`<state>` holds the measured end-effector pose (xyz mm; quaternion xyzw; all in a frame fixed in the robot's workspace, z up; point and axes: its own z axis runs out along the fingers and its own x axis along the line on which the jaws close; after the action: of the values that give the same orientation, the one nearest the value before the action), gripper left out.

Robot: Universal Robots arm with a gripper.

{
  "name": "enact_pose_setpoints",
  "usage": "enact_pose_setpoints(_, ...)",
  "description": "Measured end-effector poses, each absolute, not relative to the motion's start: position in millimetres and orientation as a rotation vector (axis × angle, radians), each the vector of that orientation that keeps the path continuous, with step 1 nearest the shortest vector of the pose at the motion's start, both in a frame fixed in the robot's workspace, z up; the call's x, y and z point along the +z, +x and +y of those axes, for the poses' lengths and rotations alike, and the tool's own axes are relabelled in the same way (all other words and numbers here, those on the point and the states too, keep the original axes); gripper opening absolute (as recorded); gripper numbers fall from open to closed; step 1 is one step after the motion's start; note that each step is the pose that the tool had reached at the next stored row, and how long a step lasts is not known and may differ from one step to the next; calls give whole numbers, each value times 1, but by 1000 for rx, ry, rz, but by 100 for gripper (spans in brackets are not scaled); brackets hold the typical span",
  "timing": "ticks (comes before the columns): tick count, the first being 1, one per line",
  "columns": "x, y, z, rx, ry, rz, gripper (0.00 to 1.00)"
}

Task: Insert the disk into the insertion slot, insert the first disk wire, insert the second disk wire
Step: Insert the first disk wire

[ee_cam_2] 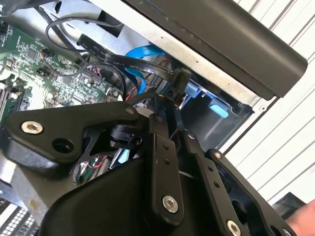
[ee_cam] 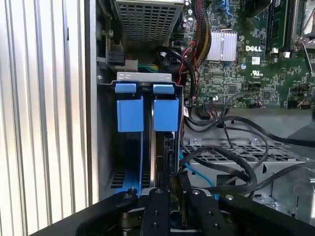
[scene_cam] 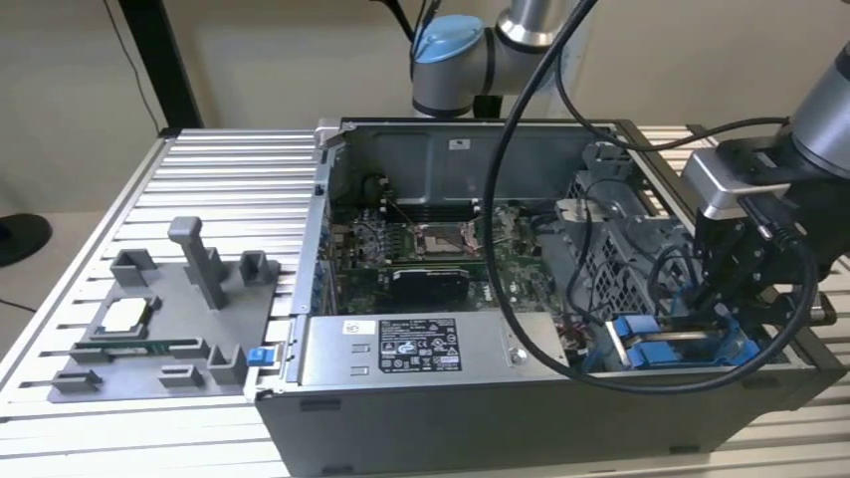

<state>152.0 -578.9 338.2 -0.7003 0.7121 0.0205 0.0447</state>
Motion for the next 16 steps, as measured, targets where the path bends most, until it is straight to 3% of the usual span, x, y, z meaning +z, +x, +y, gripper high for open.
enact_pose_setpoints(16,327,152,-579,61,-2113,2201,0)
